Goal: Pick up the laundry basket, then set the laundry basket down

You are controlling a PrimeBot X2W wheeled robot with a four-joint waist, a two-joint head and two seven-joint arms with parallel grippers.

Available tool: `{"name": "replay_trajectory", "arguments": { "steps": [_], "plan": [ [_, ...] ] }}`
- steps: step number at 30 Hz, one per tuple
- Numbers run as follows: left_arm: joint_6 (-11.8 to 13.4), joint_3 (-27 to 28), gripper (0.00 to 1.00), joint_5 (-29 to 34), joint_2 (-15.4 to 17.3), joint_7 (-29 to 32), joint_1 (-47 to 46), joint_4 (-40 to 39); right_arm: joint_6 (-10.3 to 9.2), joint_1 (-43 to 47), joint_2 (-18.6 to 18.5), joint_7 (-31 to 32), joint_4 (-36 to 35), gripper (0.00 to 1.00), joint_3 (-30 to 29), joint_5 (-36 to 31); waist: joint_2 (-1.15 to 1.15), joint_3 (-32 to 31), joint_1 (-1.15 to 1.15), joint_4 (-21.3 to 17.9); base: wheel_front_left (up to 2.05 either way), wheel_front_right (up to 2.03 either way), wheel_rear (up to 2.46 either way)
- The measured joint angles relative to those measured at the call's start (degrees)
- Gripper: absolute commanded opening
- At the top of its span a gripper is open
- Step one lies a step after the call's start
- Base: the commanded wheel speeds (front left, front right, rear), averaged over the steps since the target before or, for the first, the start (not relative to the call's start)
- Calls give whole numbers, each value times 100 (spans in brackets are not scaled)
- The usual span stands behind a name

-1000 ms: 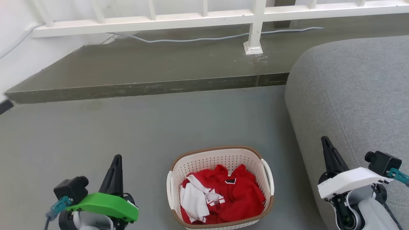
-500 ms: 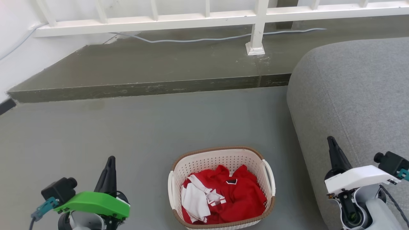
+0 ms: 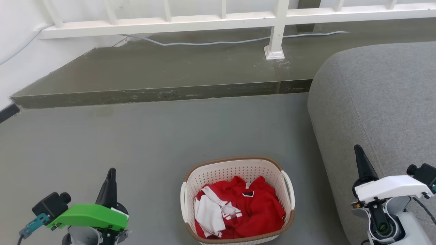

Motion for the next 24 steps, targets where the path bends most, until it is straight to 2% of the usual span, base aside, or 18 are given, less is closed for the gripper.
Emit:
{"name": "replay_trajectory", "arguments": {
  "steps": [24],
  "plan": [
    [-87,397,0,-1636,3,480,-14,69,47,-52,111,477,-74,0,-411,1558,0,-21,0,84,0,0,0]
  ]
}}
